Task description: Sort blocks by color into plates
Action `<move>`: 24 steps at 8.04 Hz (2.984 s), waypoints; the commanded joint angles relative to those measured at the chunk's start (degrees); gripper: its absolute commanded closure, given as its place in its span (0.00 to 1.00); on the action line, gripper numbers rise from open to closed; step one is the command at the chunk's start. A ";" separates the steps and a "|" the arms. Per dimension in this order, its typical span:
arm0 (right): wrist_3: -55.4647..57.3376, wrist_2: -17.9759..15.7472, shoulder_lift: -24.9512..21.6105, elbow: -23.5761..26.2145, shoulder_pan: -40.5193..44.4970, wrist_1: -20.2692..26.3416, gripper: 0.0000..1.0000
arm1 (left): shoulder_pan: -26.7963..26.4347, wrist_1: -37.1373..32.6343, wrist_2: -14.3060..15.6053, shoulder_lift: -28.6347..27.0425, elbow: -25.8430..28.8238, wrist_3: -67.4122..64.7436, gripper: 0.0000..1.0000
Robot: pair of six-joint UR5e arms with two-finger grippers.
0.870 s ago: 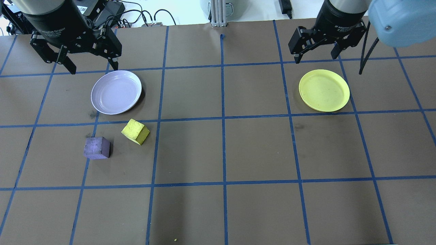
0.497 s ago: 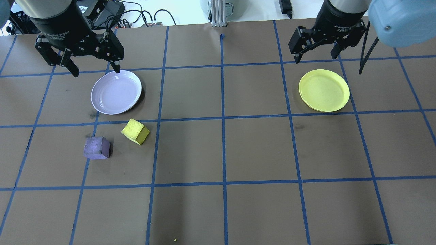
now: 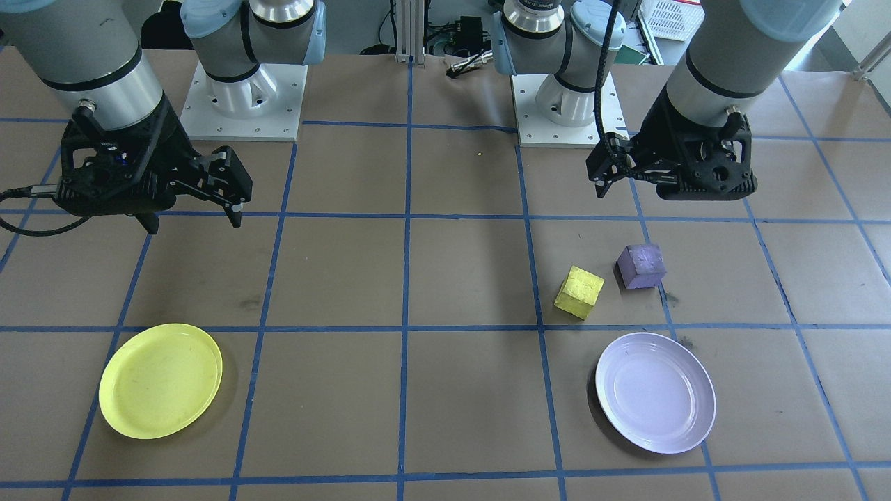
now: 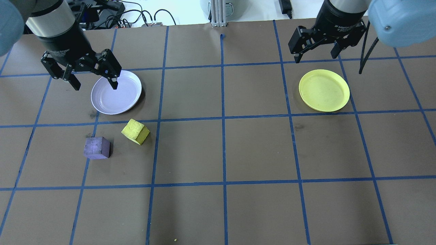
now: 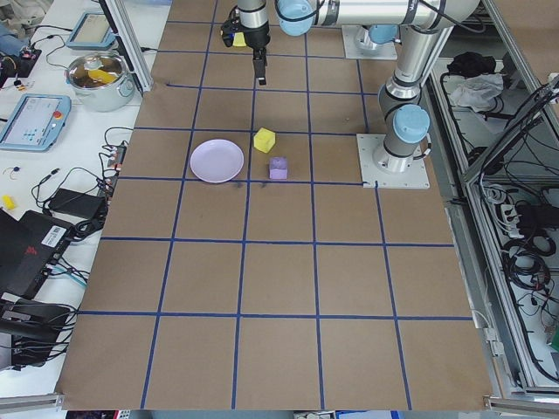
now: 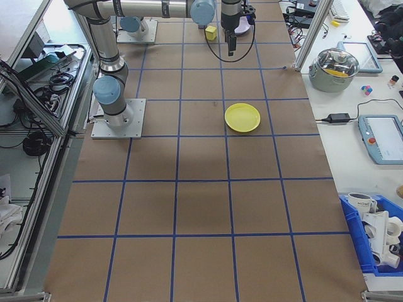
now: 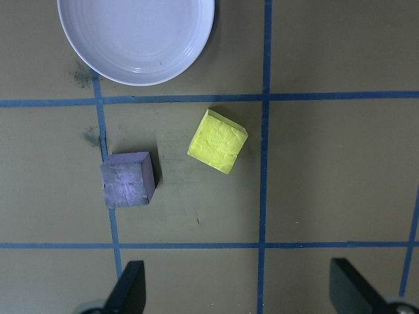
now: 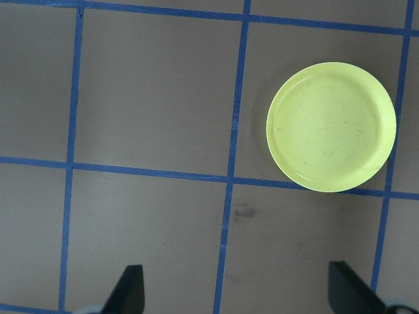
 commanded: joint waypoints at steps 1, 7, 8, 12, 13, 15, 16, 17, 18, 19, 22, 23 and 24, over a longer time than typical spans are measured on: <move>0.02 0.00 0.09 0.00 0.00 -0.02 0.00 | 4.63 6.23 0.27 -2.21 -6.48 7.90 0.00; 0.19 0.09 0.09 0.00 0.00 0.07 0.00 | 19.30 10.20 1.41 -3.98 -14.77 3.92 0.00; 0.02 0.09 0.09 0.00 0.00 0.07 0.00 | 20.19 10.55 1.93 -4.77 -14.95 1.10 0.00; 0.02 0.09 0.09 0.00 0.00 0.07 0.00 | 18.98 20.82 6.07 -12.49 -15.91 0.28 0.00; 0.10 0.09 0.09 0.00 0.00 0.07 0.00 | 17.93 21.01 5.81 -11.99 -16.96 0.20 0.00; 0.02 0.09 0.09 0.00 0.00 0.07 0.00 | 16.69 21.01 5.72 -9.88 -20.04 0.28 0.00; 0.10 0.09 0.09 0.00 0.00 0.07 0.00 | 17.21 21.01 5.80 -11.09 -20.13 1.24 0.00; 0.19 0.09 0.09 0.00 0.00 0.07 0.00 | 16.78 20.67 5.98 -10.84 -20.66 1.77 0.00; 0.19 0.09 0.00 0.00 0.00 0.07 0.00 | 16.77 20.75 6.15 -10.84 -22.32 2.91 0.00; 0.19 0.09 0.09 0.00 0.00 0.07 0.00 | 16.77 20.75 6.07 -10.84 -22.85 3.44 0.00; 0.19 0.09 0.09 0.00 0.00 0.07 0.00 | 16.86 21.10 6.15 -12.07 -23.04 6.88 0.00; 0.19 0.09 0.09 0.00 0.00 0.07 0.00 | 16.95 21.28 5.81 -12.76 -23.04 6.62 0.00; 0.19 0.09 0.09 0.00 0.00 0.15 0.00 | 16.86 21.45 5.63 -13.90 -22.95 6.26 0.00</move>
